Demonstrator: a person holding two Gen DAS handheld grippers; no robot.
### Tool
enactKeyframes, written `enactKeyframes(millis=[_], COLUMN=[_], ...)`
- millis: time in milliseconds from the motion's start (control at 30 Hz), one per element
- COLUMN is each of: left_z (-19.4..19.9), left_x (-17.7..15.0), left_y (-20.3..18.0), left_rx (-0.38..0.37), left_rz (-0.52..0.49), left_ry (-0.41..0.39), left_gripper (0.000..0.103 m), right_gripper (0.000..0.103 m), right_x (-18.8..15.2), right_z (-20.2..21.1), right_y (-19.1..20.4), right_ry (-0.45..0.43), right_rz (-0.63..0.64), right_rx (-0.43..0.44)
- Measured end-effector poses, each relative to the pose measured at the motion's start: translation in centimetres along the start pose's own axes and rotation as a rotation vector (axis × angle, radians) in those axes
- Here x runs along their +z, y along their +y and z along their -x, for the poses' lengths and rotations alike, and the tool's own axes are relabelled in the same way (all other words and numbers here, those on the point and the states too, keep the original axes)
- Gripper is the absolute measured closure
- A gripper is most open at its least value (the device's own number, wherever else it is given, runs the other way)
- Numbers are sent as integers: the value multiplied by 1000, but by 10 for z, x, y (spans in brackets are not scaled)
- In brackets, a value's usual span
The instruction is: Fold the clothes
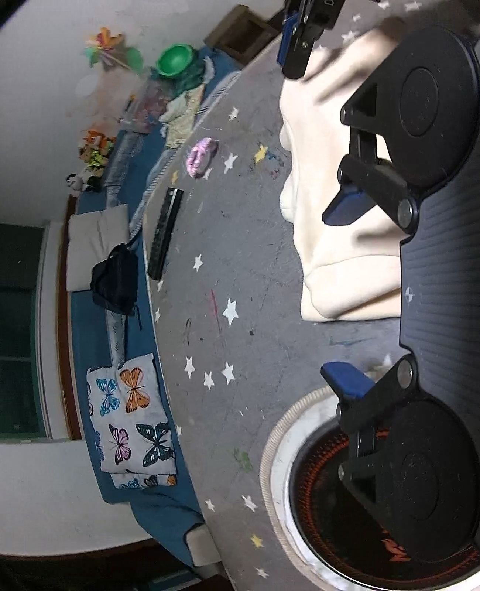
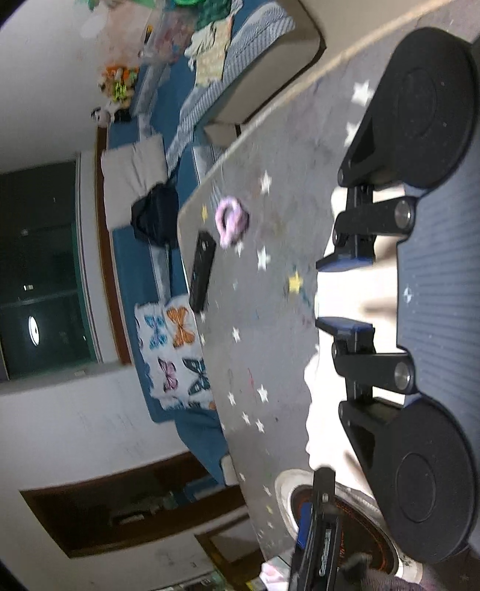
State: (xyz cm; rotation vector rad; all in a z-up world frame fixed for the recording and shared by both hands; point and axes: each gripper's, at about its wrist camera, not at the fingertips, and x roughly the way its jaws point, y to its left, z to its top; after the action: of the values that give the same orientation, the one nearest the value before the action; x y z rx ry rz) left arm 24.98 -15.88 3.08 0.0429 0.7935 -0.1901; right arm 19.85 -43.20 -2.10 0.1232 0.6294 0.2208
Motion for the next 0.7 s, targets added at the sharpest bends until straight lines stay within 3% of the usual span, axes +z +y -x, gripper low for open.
enactKeyframes(millis=[133,367,467,700], left_z=[-15,-51,-59,-54], left_x=[5,9,8,6], left_y=[-7,-14,-13,-10], left_rx=[8,24,31,33], left_rz=[-32,-54,-41,-37], left_ry=[5,57,65,68], left_gripper=[7,6,1,0], right_gripper=[76,72,69,44], right_x=[2,-5,-7,-8], right_z=[-19,-40,-43,-32], right_y=[7,4,4,8], right_ry=[27,69,79,66], right_rz=[5,11,17,23], right_rx=[22,-1,-8,-10])
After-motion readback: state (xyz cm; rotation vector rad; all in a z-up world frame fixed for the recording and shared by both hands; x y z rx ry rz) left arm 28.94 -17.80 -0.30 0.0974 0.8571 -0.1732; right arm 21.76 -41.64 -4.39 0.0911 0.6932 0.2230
